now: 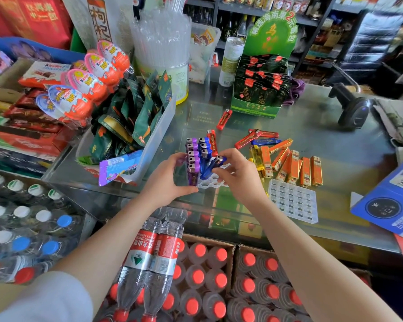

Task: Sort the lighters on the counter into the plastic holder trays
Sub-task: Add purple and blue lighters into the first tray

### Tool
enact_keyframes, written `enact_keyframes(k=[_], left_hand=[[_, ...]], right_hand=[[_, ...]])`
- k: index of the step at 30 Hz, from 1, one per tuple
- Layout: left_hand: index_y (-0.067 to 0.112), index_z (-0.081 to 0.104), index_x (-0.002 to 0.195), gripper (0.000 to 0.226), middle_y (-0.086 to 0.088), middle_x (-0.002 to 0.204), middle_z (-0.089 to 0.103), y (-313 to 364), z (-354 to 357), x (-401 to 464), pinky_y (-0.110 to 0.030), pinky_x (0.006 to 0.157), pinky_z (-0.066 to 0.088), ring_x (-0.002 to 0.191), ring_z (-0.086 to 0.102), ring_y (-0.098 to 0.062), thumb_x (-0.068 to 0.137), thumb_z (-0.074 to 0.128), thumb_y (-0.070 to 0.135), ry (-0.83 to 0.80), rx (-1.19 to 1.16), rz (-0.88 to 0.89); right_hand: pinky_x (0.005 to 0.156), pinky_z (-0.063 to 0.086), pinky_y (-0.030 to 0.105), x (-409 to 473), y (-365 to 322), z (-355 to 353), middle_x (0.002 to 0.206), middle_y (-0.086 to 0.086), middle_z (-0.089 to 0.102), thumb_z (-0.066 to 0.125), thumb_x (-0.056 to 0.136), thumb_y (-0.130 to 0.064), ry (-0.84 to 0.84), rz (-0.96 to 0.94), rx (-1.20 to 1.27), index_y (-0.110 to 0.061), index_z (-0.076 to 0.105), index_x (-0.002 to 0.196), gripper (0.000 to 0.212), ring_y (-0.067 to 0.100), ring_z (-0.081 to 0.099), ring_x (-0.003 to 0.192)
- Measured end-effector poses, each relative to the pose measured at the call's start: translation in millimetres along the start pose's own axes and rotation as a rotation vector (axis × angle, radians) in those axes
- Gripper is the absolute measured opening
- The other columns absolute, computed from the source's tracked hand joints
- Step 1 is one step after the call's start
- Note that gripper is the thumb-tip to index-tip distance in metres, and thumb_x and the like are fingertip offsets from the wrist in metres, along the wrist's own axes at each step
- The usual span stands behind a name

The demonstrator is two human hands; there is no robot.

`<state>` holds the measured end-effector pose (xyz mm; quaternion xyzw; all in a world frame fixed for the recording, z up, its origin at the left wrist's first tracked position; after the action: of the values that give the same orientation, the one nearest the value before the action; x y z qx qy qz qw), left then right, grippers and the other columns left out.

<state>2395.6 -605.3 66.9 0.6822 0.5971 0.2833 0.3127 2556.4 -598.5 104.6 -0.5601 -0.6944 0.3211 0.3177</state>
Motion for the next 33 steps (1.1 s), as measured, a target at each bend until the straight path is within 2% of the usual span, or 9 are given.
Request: enact_keyframes(k=[2, 6, 10, 13, 21, 24, 27, 30, 33], left_hand=[[0.018, 0.037, 0.132, 0.086, 0.003, 0.128, 0.051, 0.3, -0.1, -0.1, -0.024, 0.092, 0.034, 0.109, 0.044, -0.005, 0.061, 0.083, 0.030, -0.002, 0.003, -0.001], [0.018, 0.036, 0.133, 0.086, 0.002, 0.130, 0.050, 1.7, -0.1, -0.8, -0.024, 0.094, 0.034, 0.114, 0.045, -0.010, 0.061, 0.082, 0.030, -0.006, 0.006, -0.002], [0.018, 0.036, 0.133, 0.085, 0.003, 0.129, 0.050, 3.3, -0.6, -0.8, -0.025, 0.096, 0.034, 0.114, 0.043, -0.006, 0.062, 0.082, 0.029, -0.013, -0.009, -0.010], [0.019, 0.036, 0.132, 0.083, 0.005, 0.127, 0.050, 5.6, -0.3, -0.7, -0.024, 0.094, 0.033, 0.109, 0.041, -0.003, 0.063, 0.082, 0.028, -0.026, -0.004, -0.026], [0.016, 0.037, 0.132, 0.087, -0.001, 0.128, 0.053, 9.5, 1.0, 6.2, -0.027, 0.094, 0.036, 0.119, 0.048, -0.018, 0.059, 0.083, 0.032, -0.046, 0.090, -0.016], [0.018, 0.037, 0.133, 0.088, 0.000, 0.130, 0.052, 9.7, 4.6, 9.0, -0.031, 0.100, 0.036, 0.122, 0.045, -0.016, 0.060, 0.083, 0.031, -0.051, 0.065, -0.014], [0.019, 0.032, 0.135, 0.090, 0.002, 0.133, 0.049, 10.0, 6.3, 13.3, -0.031, 0.103, 0.034, 0.124, 0.044, -0.014, 0.061, 0.082, 0.030, -0.053, 0.037, -0.004], [0.021, 0.022, 0.141, 0.097, 0.004, 0.138, 0.044, 13.1, 7.8, 18.6, -0.028, 0.104, 0.032, 0.126, 0.041, -0.010, 0.064, 0.080, 0.027, -0.068, 0.007, 0.013], [0.022, 0.024, 0.140, 0.094, 0.006, 0.138, 0.044, 15.0, 9.1, 22.7, -0.030, 0.105, 0.033, 0.126, 0.041, -0.008, 0.065, 0.079, 0.026, -0.071, -0.015, 0.040]], right_hand=[[0.056, 0.044, 0.014, 1.8, -0.1, 0.6, 0.085, -0.002, 0.062, 0.064, 0.085, -0.015, -0.011, -0.001, -0.027, -0.012, 0.053, 0.111, 0.029, 0.015, 0.064, 0.072], [0.059, 0.045, 0.015, 3.5, -6.2, 0.9, 0.087, -0.003, 0.060, 0.065, 0.084, -0.016, -0.020, -0.026, -0.082, -0.009, 0.056, 0.113, 0.031, 0.013, 0.061, 0.075], [0.068, 0.053, 0.037, 3.5, -25.9, 0.6, 0.095, 0.007, 0.067, 0.063, 0.085, -0.019, -0.037, -0.197, -0.327, -0.006, 0.057, 0.110, 0.029, 0.025, 0.063, 0.079], [0.067, 0.052, 0.039, 6.2, -38.0, 14.2, 0.098, 0.009, 0.065, 0.058, 0.088, -0.023, -0.135, -0.274, -0.533, -0.007, 0.055, 0.104, 0.023, 0.031, 0.062, 0.083], [0.064, 0.053, 0.033, 5.4, -7.0, 12.5, 0.087, 0.003, 0.068, 0.057, 0.088, -0.031, -0.118, -0.105, -0.527, -0.012, 0.063, 0.094, 0.020, 0.023, 0.063, 0.076], [0.060, 0.048, 0.029, 6.3, 6.7, -16.8, 0.088, 0.001, 0.064, 0.060, 0.087, -0.023, 0.009, -0.086, -0.360, -0.010, 0.063, 0.090, 0.013, 0.014, 0.055, 0.067], [0.065, 0.043, 0.027, 18.1, 27.4, -57.5, 0.095, 0.008, 0.065, 0.055, 0.088, -0.011, 0.173, -0.014, -0.331, -0.006, 0.064, 0.090, 0.011, 0.019, 0.056, 0.075], [0.067, 0.037, 0.025, 37.1, 49.3, -80.3, 0.105, 0.010, 0.064, 0.048, 0.090, -0.008, 0.190, 0.069, -0.401, -0.006, 0.064, 0.098, 0.017, 0.019, 0.053, 0.082], [0.075, 0.043, 0.029, 55.5, 57.7, -97.8, 0.112, 0.011, 0.063, 0.043, 0.090, -0.004, 0.193, 0.089, -0.451, -0.007, 0.064, 0.102, 0.025, 0.026, 0.058, 0.097]])
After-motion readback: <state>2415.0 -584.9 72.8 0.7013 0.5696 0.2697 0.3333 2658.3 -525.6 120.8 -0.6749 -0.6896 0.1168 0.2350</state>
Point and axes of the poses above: each hand's wrist, its own x-axis towards the middle knuckle, its own z-axis out of the palm, y = z × x, the point moved 10 cm from there along x, towards the middle knuckle
